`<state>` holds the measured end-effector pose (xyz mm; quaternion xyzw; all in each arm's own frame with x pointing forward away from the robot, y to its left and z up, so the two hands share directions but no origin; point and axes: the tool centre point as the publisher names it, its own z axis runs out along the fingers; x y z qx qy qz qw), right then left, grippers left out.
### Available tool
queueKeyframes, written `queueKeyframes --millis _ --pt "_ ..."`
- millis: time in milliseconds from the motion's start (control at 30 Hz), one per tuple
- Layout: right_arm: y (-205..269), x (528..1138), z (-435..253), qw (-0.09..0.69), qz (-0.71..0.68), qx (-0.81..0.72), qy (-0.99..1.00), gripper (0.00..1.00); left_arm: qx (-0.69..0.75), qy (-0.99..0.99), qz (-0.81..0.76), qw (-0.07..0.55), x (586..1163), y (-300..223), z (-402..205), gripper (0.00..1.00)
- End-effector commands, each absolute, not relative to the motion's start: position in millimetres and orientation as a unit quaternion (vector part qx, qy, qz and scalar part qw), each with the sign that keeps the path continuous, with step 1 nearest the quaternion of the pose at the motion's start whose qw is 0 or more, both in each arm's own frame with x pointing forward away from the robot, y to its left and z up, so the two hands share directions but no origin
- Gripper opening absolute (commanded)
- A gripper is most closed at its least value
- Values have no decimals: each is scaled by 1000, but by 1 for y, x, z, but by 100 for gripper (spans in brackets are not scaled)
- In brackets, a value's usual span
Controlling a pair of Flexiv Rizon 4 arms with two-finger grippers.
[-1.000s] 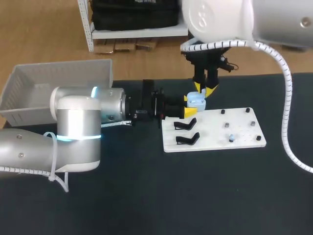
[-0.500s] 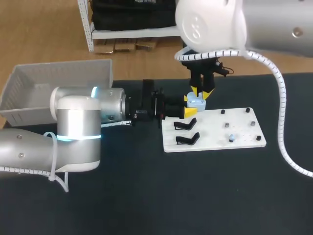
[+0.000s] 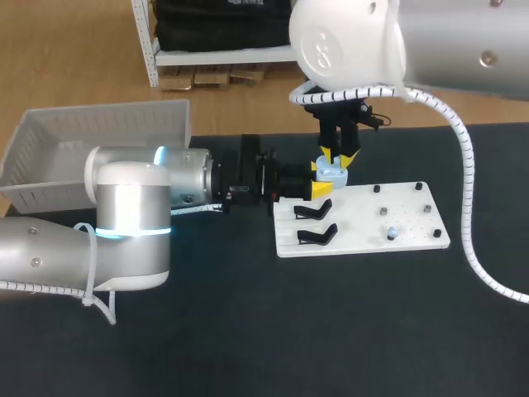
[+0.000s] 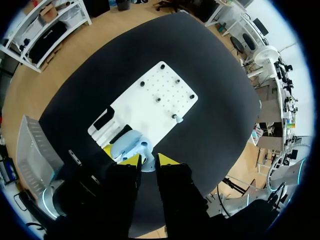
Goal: Pick up each earbud case from the left stands, insert the matching earbuds, close the lid, and place the case in the box.
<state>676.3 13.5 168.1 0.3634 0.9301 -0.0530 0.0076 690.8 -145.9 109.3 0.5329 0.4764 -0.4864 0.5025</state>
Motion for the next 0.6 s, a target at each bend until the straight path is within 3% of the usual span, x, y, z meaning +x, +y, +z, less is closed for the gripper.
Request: queueKeyframes --millis 33,600 --pt "16 680 168 4 -60 364 929 0 531 476 -485 506 689 -146 109 0" --pt "14 679 162 -8 -71 367 927 0 531 476 -485 506 689 -146 109 0"
